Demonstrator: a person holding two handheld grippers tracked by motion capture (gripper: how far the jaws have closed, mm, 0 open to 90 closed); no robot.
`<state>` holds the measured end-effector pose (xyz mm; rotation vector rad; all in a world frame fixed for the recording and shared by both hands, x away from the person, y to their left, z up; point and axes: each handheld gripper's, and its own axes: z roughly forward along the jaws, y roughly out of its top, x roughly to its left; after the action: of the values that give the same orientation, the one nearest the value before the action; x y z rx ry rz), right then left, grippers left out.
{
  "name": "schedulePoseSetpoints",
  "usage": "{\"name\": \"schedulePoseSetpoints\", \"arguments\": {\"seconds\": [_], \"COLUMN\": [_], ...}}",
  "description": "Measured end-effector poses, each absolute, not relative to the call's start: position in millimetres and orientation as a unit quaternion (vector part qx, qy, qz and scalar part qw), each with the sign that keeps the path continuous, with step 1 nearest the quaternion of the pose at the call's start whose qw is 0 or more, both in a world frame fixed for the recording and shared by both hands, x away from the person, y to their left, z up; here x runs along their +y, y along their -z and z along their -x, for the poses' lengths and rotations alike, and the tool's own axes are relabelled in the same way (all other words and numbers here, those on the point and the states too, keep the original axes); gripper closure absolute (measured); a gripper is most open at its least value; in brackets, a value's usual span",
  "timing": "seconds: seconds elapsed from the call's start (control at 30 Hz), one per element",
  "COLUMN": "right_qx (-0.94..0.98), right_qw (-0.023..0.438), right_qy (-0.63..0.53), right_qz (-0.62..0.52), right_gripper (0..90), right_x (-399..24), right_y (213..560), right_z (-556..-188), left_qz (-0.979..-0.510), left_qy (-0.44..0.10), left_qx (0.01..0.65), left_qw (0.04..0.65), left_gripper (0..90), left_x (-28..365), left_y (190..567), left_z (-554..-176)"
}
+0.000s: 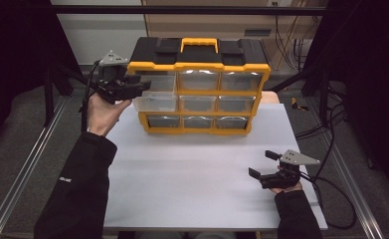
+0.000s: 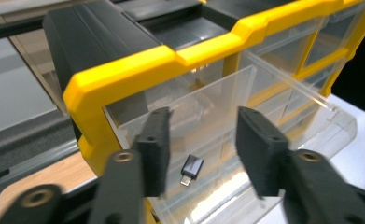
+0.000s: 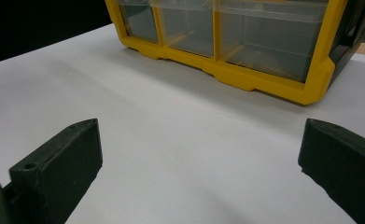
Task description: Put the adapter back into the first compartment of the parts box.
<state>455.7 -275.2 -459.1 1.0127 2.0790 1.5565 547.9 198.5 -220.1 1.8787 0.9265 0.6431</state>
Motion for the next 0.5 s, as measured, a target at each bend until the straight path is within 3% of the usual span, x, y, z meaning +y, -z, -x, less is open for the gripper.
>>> {"name": "schedulePoseSetpoints", "arguments": {"seconds": [0.23,0.5], "right_qx": [0.734,0.734], "right_qw": [0.176,0.176], "right_qy": [-0.550,-0.550], "right_qz": [-0.358,-0.357], "right_gripper": [0.2,0.2], "right_x": [-275.2,-275.3], "right_y": [459.1,458.9], "right_z": [-455.7,-455.6], "left_qz": [-0.745,-0.730], "left_qy": [-0.307,-0.304], "left_qx": [0.370,0.355], "left_qw": [0.463,0.499], "left_gripper": [33.8,13.1], "left_x": [198.6,201.9], "left_y": [219.2,219.9], "left_z": [-537.7,-527.2]}}
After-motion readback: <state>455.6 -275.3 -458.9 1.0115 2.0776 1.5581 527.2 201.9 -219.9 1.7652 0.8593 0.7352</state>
